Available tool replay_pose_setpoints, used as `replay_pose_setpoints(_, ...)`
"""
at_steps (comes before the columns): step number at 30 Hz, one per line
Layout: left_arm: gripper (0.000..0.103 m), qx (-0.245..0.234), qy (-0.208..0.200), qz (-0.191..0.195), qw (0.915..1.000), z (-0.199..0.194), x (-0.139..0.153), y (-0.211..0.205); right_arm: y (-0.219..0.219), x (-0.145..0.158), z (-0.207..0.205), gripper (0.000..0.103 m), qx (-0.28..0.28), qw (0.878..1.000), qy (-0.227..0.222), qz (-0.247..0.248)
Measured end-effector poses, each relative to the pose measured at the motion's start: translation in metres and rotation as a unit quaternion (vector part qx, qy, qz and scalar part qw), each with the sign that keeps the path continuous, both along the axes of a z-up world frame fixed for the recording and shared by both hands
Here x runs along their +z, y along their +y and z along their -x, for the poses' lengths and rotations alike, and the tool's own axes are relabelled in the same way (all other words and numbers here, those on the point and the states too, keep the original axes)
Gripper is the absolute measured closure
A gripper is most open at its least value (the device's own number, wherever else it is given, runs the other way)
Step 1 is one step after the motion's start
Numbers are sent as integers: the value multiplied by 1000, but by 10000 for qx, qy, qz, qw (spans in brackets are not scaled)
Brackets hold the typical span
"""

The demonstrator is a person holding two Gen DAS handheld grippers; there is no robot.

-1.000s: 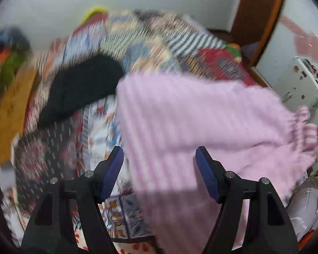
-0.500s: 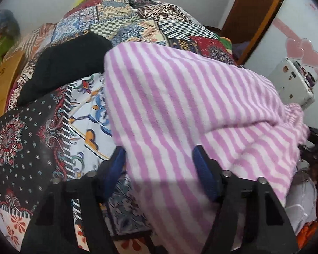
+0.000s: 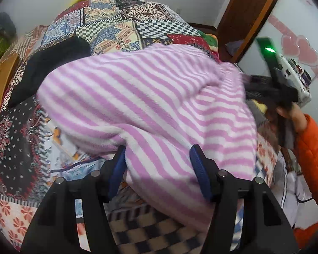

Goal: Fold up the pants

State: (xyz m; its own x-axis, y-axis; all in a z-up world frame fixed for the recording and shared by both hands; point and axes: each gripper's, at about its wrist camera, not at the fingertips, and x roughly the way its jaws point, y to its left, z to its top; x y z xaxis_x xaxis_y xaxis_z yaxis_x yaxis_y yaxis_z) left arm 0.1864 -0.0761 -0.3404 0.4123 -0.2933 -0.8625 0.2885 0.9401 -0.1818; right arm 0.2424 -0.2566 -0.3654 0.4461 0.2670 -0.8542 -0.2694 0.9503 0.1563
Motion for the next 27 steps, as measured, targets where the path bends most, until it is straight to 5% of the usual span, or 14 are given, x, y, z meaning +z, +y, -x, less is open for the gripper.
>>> replay_pose_setpoints(8,39,225,-50,276,9994,-17,2,-18,2,-12,-50,31,-81,9997,146,199)
replay_pose_setpoints(20,30,853,-1115,-361,9894,-52,65,72,-20,67,45,30,-183,9981,-544,-246)
replay_pose_setpoints(27,29,904,-945,-796,9882,-120,37,97,30,95,79,28,232,9934,-814,-775)
